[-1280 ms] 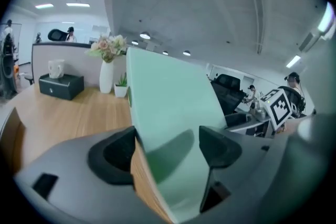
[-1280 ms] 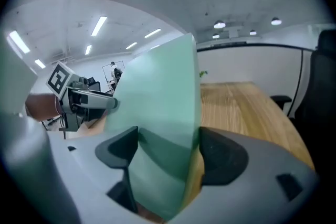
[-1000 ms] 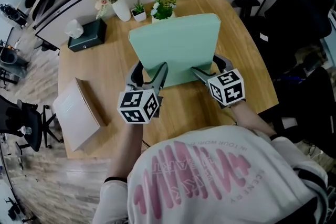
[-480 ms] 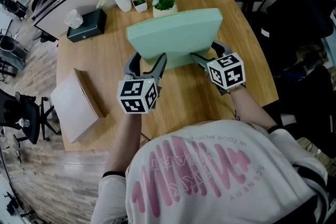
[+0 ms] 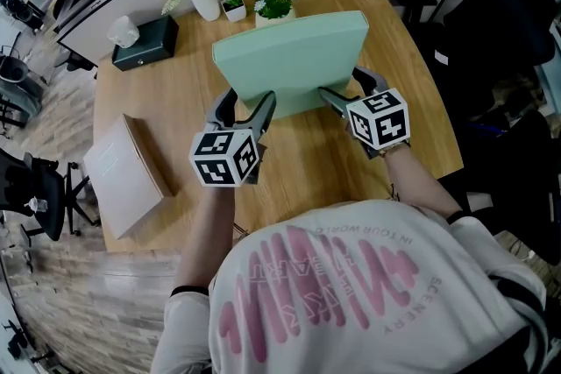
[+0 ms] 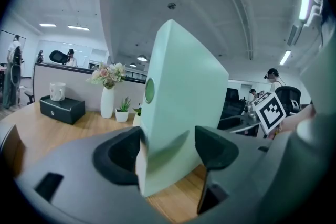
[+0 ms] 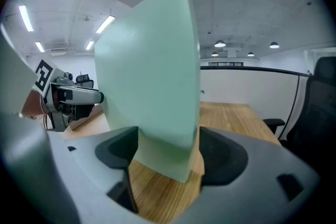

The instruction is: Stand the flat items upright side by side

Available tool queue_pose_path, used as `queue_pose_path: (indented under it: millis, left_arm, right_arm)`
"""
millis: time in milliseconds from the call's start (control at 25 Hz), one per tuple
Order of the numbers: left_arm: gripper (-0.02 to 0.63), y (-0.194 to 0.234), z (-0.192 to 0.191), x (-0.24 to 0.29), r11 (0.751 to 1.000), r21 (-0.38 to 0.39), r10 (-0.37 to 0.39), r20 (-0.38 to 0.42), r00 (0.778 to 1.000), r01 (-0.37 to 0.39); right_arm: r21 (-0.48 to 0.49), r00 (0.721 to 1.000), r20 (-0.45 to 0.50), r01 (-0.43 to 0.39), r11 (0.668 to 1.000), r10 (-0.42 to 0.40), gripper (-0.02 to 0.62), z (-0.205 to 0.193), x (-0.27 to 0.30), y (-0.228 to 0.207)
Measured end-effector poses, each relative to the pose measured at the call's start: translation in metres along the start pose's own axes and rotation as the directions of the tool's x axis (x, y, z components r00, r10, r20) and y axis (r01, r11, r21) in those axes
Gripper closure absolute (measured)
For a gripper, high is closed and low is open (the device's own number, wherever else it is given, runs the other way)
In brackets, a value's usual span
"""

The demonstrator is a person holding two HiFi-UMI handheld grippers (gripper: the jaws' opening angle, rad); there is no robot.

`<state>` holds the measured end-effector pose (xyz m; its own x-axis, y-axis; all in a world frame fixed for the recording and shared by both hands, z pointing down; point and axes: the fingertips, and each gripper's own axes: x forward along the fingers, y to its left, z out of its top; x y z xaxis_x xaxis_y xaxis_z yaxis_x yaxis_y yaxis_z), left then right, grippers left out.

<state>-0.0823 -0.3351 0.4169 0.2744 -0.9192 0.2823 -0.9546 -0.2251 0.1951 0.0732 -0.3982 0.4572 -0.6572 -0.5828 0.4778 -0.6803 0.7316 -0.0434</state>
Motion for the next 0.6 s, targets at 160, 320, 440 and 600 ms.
queue_pose_path:
  millis: [160,320,440,600]
  left_arm:
    - [0.302,0.002,0.002,-0.002,0.999,-0.047,-0.009,0.002,1.0,0.01]
    - [0.314,0.004,0.0,-0.005,1.0,-0.026,-0.006,-0.005,1.0,0.006]
    - [0.314,0.006,0.0,-0.007,0.999,-0.039,-0.003,-0.007,1.0,0.003]
    - [0.314,0.008,0.006,-0.013,0.998,-0.058,0.017,0.018,1.0,-0.016]
  right_arm:
    - [0.0,1.0,0.003,-0.007,1.0,0.007,0.222,0.005,0.0,0.002]
    - [0.003,1.0,0.002,-0.005,1.0,0.005,0.222,0.003,0.002,0.001]
    - [0.005,1.0,0.011,0.007,1.0,-0.007,0.222,0.004,0.0,0.0]
    - [0.026,0.999,0.032,-0.021,0.999,0.02,0.222,0.008,-0.005,0.002]
